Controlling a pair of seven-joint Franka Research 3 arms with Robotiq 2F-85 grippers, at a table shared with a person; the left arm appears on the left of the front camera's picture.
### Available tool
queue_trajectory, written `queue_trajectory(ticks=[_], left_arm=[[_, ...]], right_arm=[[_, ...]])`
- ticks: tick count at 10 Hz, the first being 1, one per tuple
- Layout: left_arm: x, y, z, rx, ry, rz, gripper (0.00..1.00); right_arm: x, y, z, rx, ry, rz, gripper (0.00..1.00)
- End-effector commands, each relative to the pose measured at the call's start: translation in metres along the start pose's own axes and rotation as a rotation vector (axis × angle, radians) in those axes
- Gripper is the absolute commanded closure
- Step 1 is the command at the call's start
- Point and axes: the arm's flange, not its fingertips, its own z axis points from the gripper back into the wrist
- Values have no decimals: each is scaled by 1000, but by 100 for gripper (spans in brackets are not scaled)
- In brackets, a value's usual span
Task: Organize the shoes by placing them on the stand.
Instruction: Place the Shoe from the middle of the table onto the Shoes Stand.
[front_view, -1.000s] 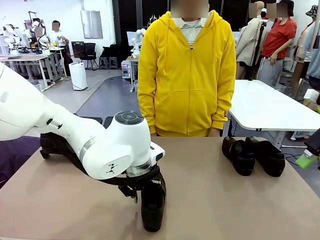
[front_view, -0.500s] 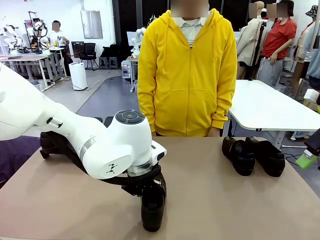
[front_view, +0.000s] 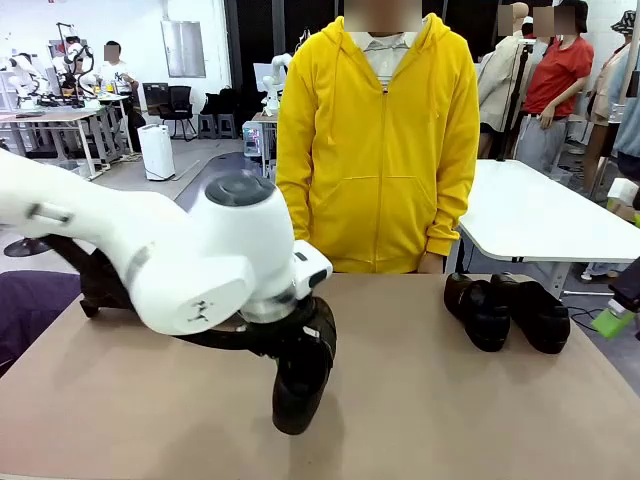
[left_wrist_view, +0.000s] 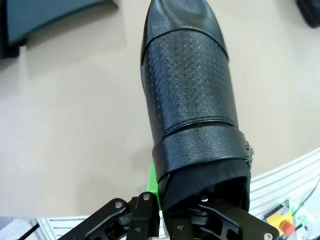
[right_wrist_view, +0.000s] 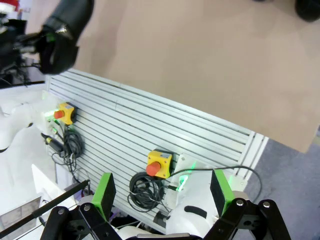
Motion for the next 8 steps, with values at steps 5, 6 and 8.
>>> queue_trajectory(ticks=[5,6,8], left_arm=[[-80,90,87,-64,-86,166,100],[-56,52,86,-59,-174,35,100],[-56,52,86,-59,-174,35,100]], right_arm=[[2,1,3,26,0,26,0],[2,1,3,26,0,26,0],[2,1,3,26,0,26,0]])
